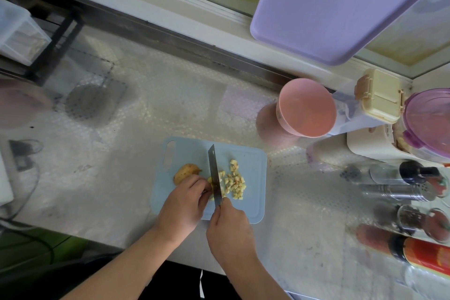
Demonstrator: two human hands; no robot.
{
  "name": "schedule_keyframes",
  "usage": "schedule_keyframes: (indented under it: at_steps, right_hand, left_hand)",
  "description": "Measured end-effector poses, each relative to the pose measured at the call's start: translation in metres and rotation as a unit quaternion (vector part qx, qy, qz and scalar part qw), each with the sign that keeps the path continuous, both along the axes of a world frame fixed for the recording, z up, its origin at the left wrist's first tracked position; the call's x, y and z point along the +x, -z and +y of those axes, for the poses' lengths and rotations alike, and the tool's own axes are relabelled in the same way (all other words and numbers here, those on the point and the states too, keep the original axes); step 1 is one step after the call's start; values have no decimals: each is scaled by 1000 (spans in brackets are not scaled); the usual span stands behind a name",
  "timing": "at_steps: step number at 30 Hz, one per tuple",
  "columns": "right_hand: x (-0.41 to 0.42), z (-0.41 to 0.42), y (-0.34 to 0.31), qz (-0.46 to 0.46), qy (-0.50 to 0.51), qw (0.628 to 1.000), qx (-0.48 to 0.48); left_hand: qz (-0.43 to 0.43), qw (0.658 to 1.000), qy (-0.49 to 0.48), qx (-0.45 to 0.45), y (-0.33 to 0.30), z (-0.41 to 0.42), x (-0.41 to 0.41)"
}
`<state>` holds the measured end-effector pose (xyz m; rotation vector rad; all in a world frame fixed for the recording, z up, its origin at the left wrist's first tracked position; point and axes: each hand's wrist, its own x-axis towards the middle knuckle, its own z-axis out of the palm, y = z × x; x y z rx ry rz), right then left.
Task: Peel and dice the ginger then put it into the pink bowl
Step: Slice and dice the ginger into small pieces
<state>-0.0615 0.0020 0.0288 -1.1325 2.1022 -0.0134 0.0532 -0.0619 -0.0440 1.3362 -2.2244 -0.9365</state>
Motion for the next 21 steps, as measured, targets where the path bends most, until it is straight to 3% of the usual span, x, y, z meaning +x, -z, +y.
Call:
schedule_keyframes:
  at_steps: [21]
  right_hand:
    - [-2, 9, -1, -20, 21, 998, -52]
  left_hand:
    - [5, 1000, -19, 21, -6, 1, 0]
